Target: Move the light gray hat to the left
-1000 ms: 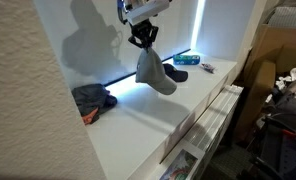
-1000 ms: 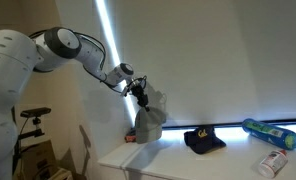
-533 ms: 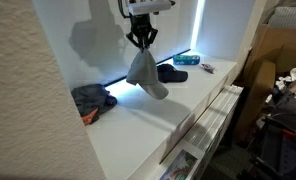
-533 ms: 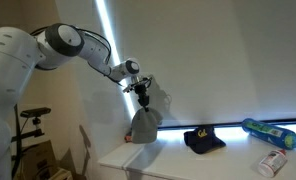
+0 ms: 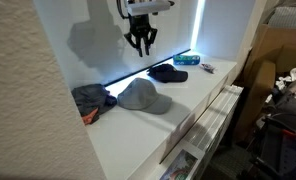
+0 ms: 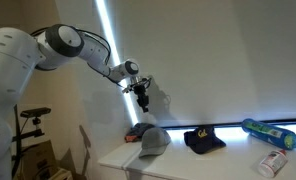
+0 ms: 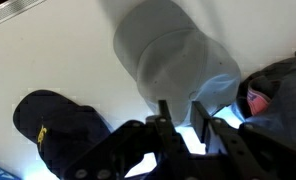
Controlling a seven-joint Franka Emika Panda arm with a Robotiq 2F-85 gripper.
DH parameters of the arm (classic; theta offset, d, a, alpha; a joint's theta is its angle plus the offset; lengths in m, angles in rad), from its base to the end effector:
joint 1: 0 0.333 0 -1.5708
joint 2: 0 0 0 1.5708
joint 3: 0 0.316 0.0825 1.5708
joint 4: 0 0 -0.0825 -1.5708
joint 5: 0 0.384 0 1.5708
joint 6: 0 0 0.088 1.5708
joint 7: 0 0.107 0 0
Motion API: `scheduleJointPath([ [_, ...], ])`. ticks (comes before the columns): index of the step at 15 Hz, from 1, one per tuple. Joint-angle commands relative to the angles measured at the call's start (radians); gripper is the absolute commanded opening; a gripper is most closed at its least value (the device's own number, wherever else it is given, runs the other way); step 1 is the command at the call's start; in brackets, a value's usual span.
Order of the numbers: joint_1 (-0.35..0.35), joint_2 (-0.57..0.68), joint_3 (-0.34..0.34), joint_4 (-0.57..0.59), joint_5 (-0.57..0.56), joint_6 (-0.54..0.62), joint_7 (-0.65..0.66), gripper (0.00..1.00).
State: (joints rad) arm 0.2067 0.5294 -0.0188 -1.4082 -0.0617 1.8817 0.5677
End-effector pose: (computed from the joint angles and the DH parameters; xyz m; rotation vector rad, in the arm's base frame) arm 0.6889 0.1287 0.3919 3.0092 -0.5429 -0.0411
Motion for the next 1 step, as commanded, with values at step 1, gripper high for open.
scheduleJointPath([
  [1, -0.001, 0.001, 0.002, 0.003, -0.001, -0.003, 0.001, 0.3],
])
